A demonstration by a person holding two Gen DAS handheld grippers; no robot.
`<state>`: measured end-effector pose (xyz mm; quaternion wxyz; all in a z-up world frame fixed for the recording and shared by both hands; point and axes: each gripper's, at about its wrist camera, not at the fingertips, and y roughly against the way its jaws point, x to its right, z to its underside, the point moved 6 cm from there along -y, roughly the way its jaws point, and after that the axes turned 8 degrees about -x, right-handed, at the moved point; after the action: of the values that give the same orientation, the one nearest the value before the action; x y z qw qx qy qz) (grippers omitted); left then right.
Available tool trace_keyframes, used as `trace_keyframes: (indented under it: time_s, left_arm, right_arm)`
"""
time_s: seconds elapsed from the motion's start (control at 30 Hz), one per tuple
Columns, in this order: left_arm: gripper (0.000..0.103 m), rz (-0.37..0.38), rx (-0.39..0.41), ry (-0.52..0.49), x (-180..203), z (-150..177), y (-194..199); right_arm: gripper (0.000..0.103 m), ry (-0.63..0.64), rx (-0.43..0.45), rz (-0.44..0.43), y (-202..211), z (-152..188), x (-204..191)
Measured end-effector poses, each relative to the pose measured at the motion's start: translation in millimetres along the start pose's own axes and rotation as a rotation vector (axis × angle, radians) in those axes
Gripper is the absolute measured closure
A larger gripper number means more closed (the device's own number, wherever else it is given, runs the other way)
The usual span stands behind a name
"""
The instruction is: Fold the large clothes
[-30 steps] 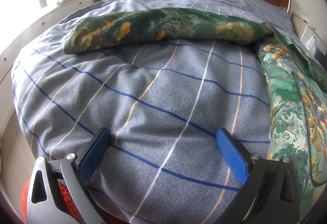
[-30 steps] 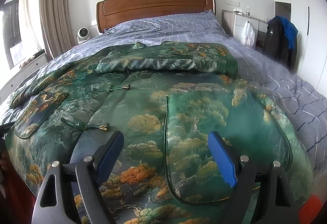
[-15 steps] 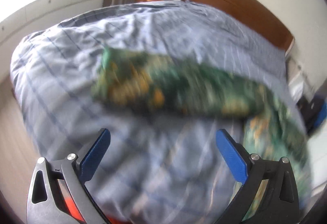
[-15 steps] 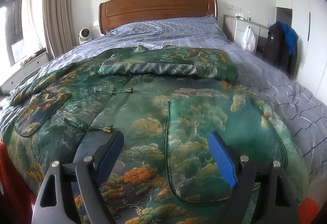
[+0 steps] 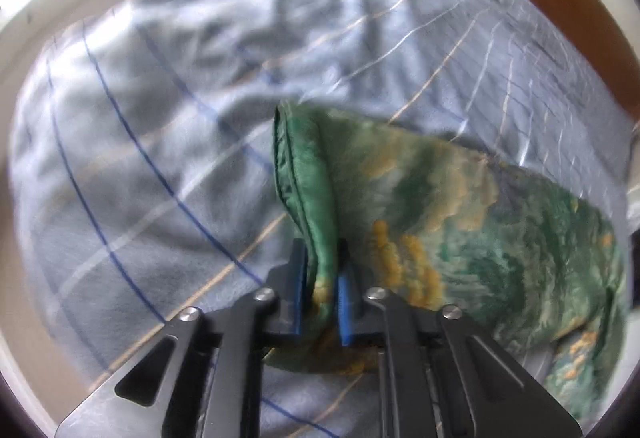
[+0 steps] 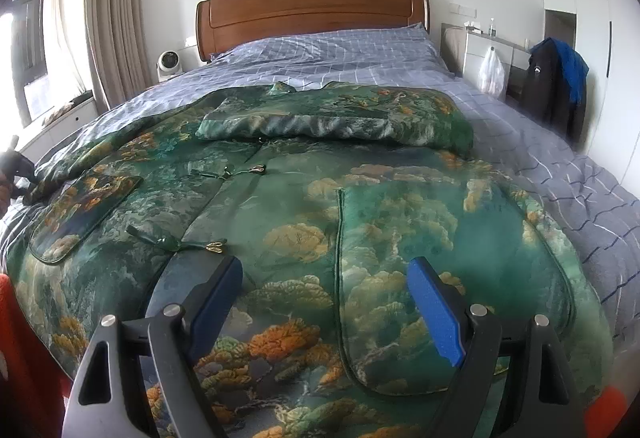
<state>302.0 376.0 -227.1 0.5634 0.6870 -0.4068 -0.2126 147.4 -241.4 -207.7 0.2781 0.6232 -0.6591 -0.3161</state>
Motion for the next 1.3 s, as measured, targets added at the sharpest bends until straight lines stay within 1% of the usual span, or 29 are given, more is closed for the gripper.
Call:
trace_keyframes:
  time_s: [0.1,0.13,0.17,0.2,0.23,0.27,0.33,0.4,0.43,0.47,0.53,0.57,0.6,0.67,0.7,0.73,0.77,0.8,0.83,0.87,0.9,0.97,1.03,1.1,1.13,1.17,1.2,1.23,1.3]
  left_arm:
    - [0.096,0.001,0.081,-0.055,25,-10,48]
    - [0.096,0.011,0.118,-0.091,41,-14,72]
    - [0.097,0.025,0.168,-0.146,67,-20,106]
    - [0.097,0.038,0.193,-0.178,82,-21,124]
    - [0.097,0.074,0.234,-0.243,116,-20,159]
    - [0.097,0.101,0.265,-0.295,146,-17,183]
    - [0.097,0.165,0.328,-0.432,220,0,233]
    - [0.097,0.234,0.368,-0.558,291,25,270]
    - [0.097,0.258,0.373,-0.598,314,33,279]
    - [0.097,0.299,0.375,-0.665,353,53,290]
    - [0.097,0.364,0.357,-0.771,416,95,298]
    - [0.097,0.377,0.351,-0.803,432,109,298]
    - [0.097,0.387,0.344,-0.849,460,131,291]
    - [0.097,0.395,0.312,-0.915,500,169,268]
    - [0.095,0.387,0.285,-0.939,517,185,252]
    - [0.087,0.374,0.258,-0.957,528,199,234]
    - [0.081,0.351,0.205,-0.987,539,218,207]
    - [0.065,0.322,0.154,-1.011,548,232,185]
    - [0.053,0.272,0.106,-1.027,554,247,162]
    - [0.051,0.248,0.091,-1.029,551,254,149]
    - [0.051,0.245,0.083,-1.028,547,257,143]
    - [0.043,0.286,0.053,-1.027,524,257,139]
    - [0.027,0.292,0.074,-1.009,518,257,146]
    - [0.019,0.275,0.148,-0.975,477,237,156]
    - [0.013,0.26,0.178,-0.964,470,232,158]
    - [0.01,0.227,0.229,-0.945,443,218,159]
    - [0.007,0.196,0.255,-0.932,430,206,156]
    - [0.007,0.141,0.27,-0.906,398,192,145]
    - [0.007,0.08,0.229,-0.864,359,181,124]
  right_arm:
    - [0.019,-0.003,0.01,-0.017,2,-2,-1]
    - [0.019,-0.009,0.016,-0.028,4,-3,-1]
    - [0.019,-0.015,0.021,-0.04,6,-3,0]
    - [0.019,-0.019,0.025,-0.049,7,-4,0]
    - [0.019,-0.026,0.029,-0.06,8,-4,1]
    - [0.019,-0.033,0.032,-0.069,8,-5,2]
    - [0.019,-0.048,0.037,-0.084,9,-5,5]
    - [0.019,-0.064,0.044,-0.09,11,-6,10]
    - [0.019,-0.073,0.048,-0.092,12,-6,13]
    - [0.019,-0.082,0.052,-0.094,14,-6,16]
    - [0.019,-0.1,0.061,-0.094,18,-6,23]
    - [0.019,-0.107,0.065,-0.093,20,-5,26]
    - [0.019,-0.116,0.069,-0.09,21,-6,30]
    - [0.019,-0.133,0.077,-0.086,24,-5,37]
    - [0.019,-0.14,0.08,-0.083,25,-5,39]
    - [0.019,-0.147,0.083,-0.081,26,-6,42]
    - [0.019,-0.156,0.085,-0.08,27,-6,45]
    - [0.019,-0.167,0.086,-0.079,28,-5,49]
    - [0.019,-0.177,0.085,-0.078,28,-5,52]
    - [0.019,-0.188,0.082,-0.078,28,-5,55]
    - [0.019,-0.2,0.079,-0.078,27,-4,59]
    - [0.019,-0.22,0.08,-0.076,29,-4,65]
    - [0.019,-0.235,0.078,-0.074,29,-3,71]
    - [0.019,-0.255,0.055,-0.083,28,-5,76]
    - [0.019,-0.274,0.03,-0.097,26,-7,77]
    - [0.019,-0.292,0.014,-0.115,26,-11,78]
    - [0.019,-0.313,0.007,-0.155,27,-19,77]
    - [0.019,-0.323,0.006,-0.195,29,-29,74]
    - [0.019,-0.315,-0.016,-0.291,24,-61,62]
